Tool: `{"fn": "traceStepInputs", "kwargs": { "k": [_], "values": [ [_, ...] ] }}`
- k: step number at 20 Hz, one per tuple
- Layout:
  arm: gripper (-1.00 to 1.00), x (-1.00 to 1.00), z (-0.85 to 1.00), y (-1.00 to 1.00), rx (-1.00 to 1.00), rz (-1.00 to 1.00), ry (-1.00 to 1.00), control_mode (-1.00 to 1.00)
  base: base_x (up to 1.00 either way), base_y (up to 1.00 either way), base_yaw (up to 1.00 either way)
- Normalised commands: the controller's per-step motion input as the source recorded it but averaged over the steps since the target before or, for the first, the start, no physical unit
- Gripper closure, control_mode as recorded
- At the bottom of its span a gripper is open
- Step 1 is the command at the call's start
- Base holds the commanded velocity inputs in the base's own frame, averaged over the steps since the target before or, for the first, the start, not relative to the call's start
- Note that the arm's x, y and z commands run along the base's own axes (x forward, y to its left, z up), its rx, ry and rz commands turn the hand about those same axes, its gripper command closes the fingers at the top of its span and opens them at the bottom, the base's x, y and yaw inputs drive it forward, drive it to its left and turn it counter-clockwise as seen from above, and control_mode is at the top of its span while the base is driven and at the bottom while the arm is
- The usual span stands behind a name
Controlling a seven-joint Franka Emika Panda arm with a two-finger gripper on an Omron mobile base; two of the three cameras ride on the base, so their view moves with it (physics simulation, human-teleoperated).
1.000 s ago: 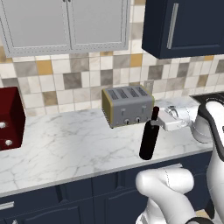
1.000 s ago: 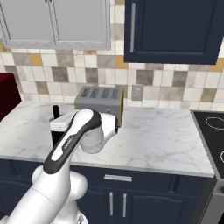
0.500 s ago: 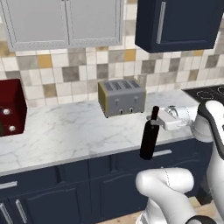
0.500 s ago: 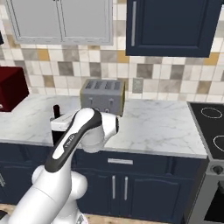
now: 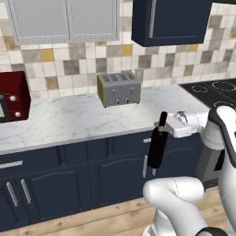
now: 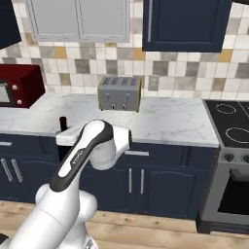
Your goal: There is a wine glass and glass cup on the dining counter. Place the wine bottle next to the wine glass and the juice bottle next to the glass cup.
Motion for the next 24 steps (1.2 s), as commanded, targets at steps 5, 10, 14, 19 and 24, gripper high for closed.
{"fn": "traceStepInputs", "kwargs": {
  "k": [5,10,14,19,24],
  "values": [
    [1.00,0.00,0.00,0.00,0.00,0.00,0.00,1.00,-0.78,-0.03,-0.13],
    [1.00,0.00,0.00,0.00,0.00,0.00,0.00,1.00,-0.03,0.04,-0.95],
    [1.00,0.00,0.00,0.00,0.00,0.00,0.00,1.00,0.00,0.05,-0.98],
    [1.00,0.00,0.00,0.00,0.00,0.00,0.00,1.00,0.00,0.08,-0.97],
    [1.00,0.00,0.00,0.00,0.00,0.00,0.00,1.00,-0.05,0.11,-0.92]
  ]
}}
